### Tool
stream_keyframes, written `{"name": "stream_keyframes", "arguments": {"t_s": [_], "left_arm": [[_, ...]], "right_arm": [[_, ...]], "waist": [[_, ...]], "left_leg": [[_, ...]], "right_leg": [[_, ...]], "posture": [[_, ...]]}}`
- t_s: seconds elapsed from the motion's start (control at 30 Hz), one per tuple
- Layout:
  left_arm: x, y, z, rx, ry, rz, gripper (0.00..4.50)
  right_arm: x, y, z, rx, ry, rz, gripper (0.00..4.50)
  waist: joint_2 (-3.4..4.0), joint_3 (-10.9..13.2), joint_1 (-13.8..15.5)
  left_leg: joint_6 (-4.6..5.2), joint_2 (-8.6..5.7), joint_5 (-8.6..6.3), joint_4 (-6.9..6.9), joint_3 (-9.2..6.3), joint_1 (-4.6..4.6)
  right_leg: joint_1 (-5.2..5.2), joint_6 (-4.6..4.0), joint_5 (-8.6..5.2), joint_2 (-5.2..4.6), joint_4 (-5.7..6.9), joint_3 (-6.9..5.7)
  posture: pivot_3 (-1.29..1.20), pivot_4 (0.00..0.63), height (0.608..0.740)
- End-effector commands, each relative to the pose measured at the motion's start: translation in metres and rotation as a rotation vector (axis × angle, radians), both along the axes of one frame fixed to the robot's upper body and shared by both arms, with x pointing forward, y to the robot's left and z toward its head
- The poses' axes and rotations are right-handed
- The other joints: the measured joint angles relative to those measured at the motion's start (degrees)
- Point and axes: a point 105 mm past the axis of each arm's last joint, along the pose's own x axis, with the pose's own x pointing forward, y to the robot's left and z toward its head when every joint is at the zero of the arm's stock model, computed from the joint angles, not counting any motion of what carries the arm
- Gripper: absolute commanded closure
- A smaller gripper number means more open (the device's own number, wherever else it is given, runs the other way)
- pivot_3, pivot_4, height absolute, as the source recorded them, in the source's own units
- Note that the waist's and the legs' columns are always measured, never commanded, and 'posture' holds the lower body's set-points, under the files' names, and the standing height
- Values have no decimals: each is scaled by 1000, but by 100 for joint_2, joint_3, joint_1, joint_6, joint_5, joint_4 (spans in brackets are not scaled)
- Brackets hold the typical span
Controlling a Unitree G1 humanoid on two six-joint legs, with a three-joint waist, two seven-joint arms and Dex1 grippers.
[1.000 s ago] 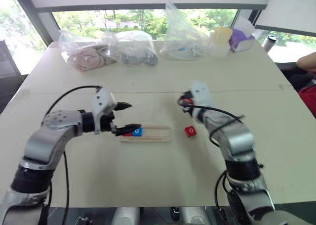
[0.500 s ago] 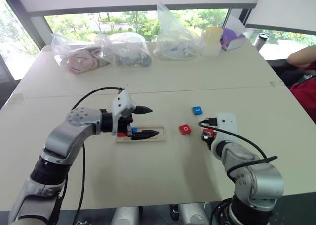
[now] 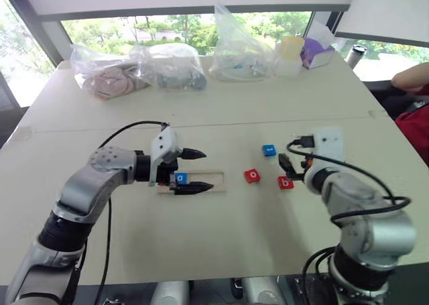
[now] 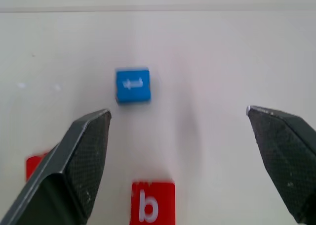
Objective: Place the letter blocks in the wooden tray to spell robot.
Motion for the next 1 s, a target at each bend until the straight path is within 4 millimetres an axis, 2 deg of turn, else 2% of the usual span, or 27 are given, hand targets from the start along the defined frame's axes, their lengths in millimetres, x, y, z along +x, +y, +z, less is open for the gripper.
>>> {"name": "stream_keyframes", "arguments": {"t_s": [0.03, 0.13, 0.2, 0.27, 0.4, 0.5, 0.57, 0.77, 0.87, 1.0], "left_arm": [[-19, 1, 2, 87, -33, -115, 0], [-17, -3, 11, 45, -36, -115, 0], [-13, -3, 12, 51, -53, -102, 0], [-10, -1, 12, 54, -60, -82, 0], [-9, 1, 13, 45, -56, -45, 0], [-10, 7, 8, 69, -46, -17, 0], [-11, 13, 3, 97, -38, 1, 0], [-9, 24, 0, 114, -34, 66, 0], [-9, 25, 0, 112, -33, 69, 0], [-6, 29, 3, 106, -32, 85, 0]], "right_arm": [[-4, -4, 5, -76, 54, 306, 33], [-5, -10, 7, -152, 22, 538, 33], [-5, -23, -8, -195, 55, 693, 33], [-3, -32, -22, -237, 72, 775, 33], [0, -35, -34, -244, 70, 877, 33], [-1, -39, -45, -325, 91, 943, 33], [-3, -35, -50, -317, 98, 981, 33], [10, -39, -58, -297, 111, 999, 33], [14, -38, -58, -254, 106, 998, 826], [14, -34, -60, -262, 113, 1029, 2662]], "waist": [[6, 6, 9], [-3, 11, 16], [-17, 19, 9], [-23, 23, 2], [-29, 30, -6], [-28, 30, 7], [-28, 30, 10], [-28, 31, 18], [-28, 31, 43], [-28, 31, 43]], "left_leg": [[1, -1, 0, -8, 3, 1], [9, 1, -5, -9, 6, -2], [10, 1, -6, -9, 11, -4], [10, 0, -6, -6, 21, -3], [11, 1, -6, -5, 29, 0], [11, 2, -6, -3, 26, 4], [10, 2, -6, -1, 25, 4], [9, 2, -5, 8, 30, 4], [8, 2, -5, 9, 30, 6], [8, 2, -5, 10, 32, 6]], "right_leg": [[6, -2, -2, -4, -18, 0], [21, -1, -2, 1, -51, -2], [23, 4, 0, 0, -57, -2], [27, 22, 10, -3, -62, 1], [26, 29, 16, -3, -60, 9], [26, 30, 18, -1, -54, 10], [26, 29, 18, 0, -53, 10], [27, 24, 26, -3, -52, 19], [30, 5, 39, -2, -52, 20], [30, 6, 41, -3, -52, 23]], "posture": [[0, 150, 740], [0, 150, 740], [0, 150, 740], [0, 150, 740], [0, 150, 740], [0, 150, 740], [0, 150, 740], [0, 150, 740], [0, 150, 740], [0, 150, 740]]}}
